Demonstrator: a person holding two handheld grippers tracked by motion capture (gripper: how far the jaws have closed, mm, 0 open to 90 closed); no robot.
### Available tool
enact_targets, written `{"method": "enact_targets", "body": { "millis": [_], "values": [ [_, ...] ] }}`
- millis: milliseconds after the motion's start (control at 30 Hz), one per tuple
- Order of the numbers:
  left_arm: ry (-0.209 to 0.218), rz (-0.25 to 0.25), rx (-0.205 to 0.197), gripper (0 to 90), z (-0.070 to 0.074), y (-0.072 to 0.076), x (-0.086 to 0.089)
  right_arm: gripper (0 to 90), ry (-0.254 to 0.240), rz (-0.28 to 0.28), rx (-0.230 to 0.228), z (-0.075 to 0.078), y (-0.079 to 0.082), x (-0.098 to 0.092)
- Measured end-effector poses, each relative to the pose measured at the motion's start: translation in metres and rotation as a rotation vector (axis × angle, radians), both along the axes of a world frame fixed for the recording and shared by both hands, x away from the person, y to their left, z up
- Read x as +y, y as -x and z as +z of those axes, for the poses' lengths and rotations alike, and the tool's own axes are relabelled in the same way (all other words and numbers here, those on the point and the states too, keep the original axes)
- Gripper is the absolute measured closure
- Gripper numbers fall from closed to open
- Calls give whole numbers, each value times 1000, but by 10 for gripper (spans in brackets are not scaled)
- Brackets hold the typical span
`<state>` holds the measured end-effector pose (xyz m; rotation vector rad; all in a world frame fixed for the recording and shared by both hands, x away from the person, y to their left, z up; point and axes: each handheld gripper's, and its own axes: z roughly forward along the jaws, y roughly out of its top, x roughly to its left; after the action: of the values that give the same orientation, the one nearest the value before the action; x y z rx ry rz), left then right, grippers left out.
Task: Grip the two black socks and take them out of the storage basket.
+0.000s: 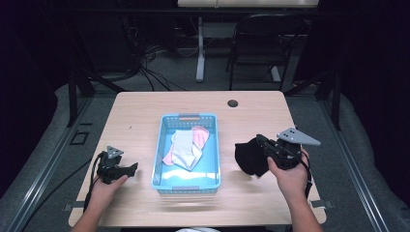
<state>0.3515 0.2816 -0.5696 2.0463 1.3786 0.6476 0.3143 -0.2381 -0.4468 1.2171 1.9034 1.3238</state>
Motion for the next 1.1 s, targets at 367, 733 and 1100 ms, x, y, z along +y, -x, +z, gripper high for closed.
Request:
{"method": "enact_targets", "body": {
  "millis": [367, 733, 1100],
  "values": [
    [2, 1, 2, 208, 0, 0, 1, 900, -23, -206, 175, -59, -54, -45],
    [1, 1, 0, 208, 0, 0, 1, 818, -33, -270, 211, -77, -58, -60],
    [5, 6, -3, 208, 0, 1, 2, 585, -17, -232, 180, -77, -54, -47]
  ]
}}
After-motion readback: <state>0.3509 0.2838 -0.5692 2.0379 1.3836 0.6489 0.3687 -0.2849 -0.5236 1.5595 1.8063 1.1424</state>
